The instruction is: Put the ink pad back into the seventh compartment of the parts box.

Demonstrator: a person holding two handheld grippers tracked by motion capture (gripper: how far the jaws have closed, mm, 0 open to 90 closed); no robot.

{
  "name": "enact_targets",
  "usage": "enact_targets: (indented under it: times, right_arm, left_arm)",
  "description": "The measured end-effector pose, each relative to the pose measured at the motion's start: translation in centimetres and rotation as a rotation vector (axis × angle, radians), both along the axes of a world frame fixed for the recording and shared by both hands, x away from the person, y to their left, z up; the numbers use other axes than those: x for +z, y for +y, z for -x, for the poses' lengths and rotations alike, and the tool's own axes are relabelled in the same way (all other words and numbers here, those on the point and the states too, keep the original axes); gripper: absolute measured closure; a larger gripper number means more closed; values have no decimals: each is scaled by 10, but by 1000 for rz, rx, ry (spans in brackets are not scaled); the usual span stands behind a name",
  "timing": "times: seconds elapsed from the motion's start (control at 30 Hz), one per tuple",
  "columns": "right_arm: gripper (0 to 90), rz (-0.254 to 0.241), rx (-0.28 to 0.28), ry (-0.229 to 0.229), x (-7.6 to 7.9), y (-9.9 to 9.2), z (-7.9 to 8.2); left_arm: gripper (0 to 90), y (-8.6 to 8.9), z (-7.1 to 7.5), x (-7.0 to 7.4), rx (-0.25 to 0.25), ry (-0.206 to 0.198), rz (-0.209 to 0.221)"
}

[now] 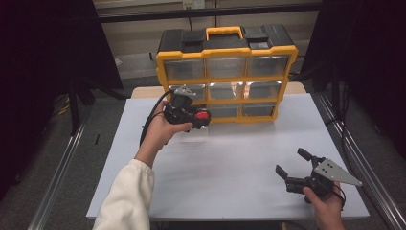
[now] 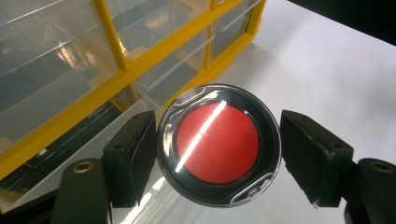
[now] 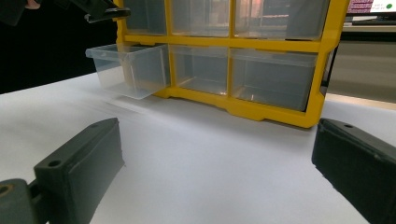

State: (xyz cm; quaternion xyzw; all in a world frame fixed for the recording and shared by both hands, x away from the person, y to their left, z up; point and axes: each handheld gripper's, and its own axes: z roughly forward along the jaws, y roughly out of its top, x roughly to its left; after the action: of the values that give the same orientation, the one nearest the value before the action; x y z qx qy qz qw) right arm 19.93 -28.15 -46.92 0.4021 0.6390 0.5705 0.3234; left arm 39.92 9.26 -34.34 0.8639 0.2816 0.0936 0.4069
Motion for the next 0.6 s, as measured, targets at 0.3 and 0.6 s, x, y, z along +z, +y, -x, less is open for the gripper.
enact_targets:
  times: [0.3,0.6]
  right_arm:
    - [15,-3,5,0,0,0,0]
    - [16,-6,9,0,0,0,0]
  left_arm:
    - [293,3,-5,-2,16,-4,3]
    - [294,7,-9,-3,36,-9,-6]
